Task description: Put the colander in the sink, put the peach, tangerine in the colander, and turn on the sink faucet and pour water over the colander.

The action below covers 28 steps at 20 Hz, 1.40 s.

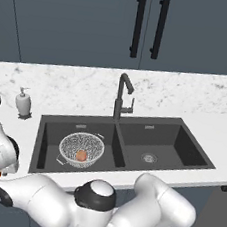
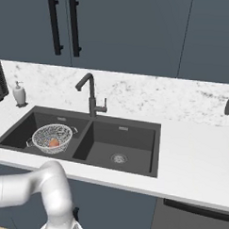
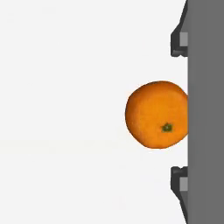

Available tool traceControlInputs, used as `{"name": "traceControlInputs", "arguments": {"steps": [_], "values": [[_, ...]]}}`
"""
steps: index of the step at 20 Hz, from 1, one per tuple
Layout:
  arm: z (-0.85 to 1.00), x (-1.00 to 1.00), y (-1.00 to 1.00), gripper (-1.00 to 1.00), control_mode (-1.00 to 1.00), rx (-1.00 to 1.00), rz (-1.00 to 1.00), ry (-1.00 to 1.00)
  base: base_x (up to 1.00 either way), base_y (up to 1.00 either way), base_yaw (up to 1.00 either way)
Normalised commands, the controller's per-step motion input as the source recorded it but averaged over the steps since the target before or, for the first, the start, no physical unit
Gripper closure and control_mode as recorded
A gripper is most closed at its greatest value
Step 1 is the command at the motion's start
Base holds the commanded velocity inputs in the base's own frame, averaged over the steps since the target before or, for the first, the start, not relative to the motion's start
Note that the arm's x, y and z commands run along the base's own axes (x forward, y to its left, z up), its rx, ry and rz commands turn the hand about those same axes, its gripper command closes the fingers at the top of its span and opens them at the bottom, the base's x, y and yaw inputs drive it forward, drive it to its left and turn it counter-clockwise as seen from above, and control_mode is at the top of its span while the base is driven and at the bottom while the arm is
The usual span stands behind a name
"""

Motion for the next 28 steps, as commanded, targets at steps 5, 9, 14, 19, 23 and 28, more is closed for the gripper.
{"name": "traceControlInputs", "arguments": {"steps": [5, 9, 14, 19, 23, 28], "values": [[-0.38, 0.34, 0.3, -1.0, -1.0, 0.0, 0.33, 0.0, 0.0, 0.0, 0.0], [-0.45, 0.08, 0.25, -1.0, -1.0, -0.07, 0.2, 0.0, 0.0, 0.0, 0.0], [-0.56, -0.15, 0.3, -1.0, -1.0, -0.12, 0.12, 0.0, 0.0, 0.0, 0.0], [-0.95, -0.34, 0.03, 1.0, -1.0, -0.23, 0.02, -0.03, 0.0, 0.0, 0.0], [-0.98, -0.2, -0.01, 1.0, -1.0, -0.16, 0.0, -0.11, 0.0, 0.0, 0.0], [-0.22, -0.65, -0.74, 1.0, -1.0, 0.07, -0.12, -0.35, 0.0, 0.0, 0.0]]}}
